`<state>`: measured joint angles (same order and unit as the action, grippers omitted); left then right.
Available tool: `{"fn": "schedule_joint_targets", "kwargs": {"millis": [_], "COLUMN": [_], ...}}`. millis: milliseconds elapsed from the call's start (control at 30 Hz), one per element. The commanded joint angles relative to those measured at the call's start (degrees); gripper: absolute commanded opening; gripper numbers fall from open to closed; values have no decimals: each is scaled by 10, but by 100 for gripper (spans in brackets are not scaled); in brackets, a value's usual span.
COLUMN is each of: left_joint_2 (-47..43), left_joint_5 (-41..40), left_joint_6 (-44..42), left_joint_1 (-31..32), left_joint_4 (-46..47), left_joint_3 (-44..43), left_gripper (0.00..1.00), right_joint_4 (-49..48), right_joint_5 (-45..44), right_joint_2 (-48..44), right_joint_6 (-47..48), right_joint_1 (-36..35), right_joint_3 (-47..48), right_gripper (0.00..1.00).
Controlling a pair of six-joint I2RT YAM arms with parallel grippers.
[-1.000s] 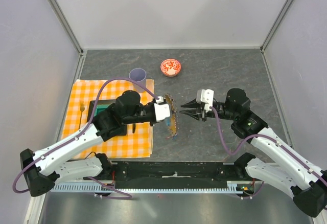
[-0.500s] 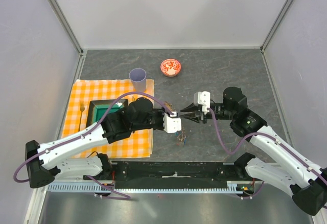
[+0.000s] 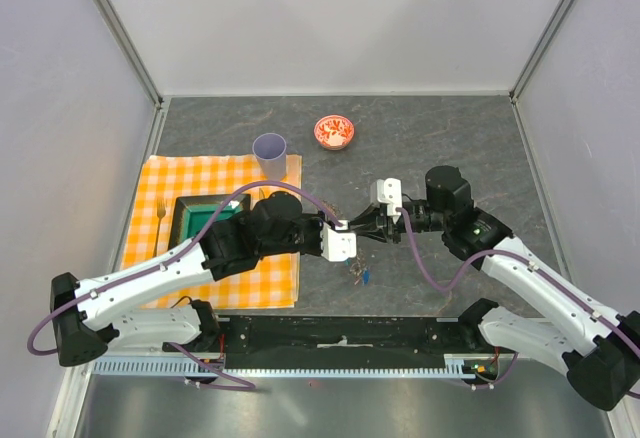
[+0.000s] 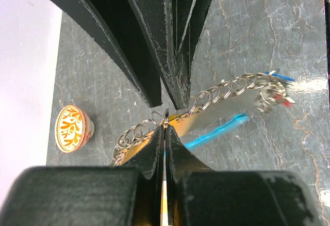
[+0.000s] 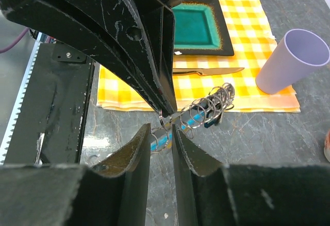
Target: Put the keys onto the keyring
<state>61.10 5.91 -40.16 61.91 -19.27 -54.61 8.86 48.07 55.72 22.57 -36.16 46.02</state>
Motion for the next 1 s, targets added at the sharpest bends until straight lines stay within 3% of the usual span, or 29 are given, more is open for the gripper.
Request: {"fn": "schedule_joint_targets", "kwargs": {"millis": [0, 633, 700, 833, 967], "left_joint_2": [-3, 17, 20, 17, -25], "left_joint_5": [7, 48, 51, 43, 17], "left_joint_6": [-8, 44, 47, 61, 99], "left_joint_1": [5, 5, 5, 4, -3], "left_joint_4": [25, 2, -1, 9, 80], "left_joint_3": [-34, -68, -70, -67, -14], "left_gripper": [2, 2, 2, 2, 15], "right_joint_4": [-10, -10, -11, -11, -39], "right_joint_5": [32, 40, 38, 21, 5], "right_joint_2": [6, 11, 11, 4, -17], "right_joint_6": [16, 21, 21, 20, 2], "right_joint_1": [0, -7, -8, -8, -7], "right_joint_3": [28, 31, 32, 29, 17], "right_gripper": [30, 21, 17, 0, 0]}}
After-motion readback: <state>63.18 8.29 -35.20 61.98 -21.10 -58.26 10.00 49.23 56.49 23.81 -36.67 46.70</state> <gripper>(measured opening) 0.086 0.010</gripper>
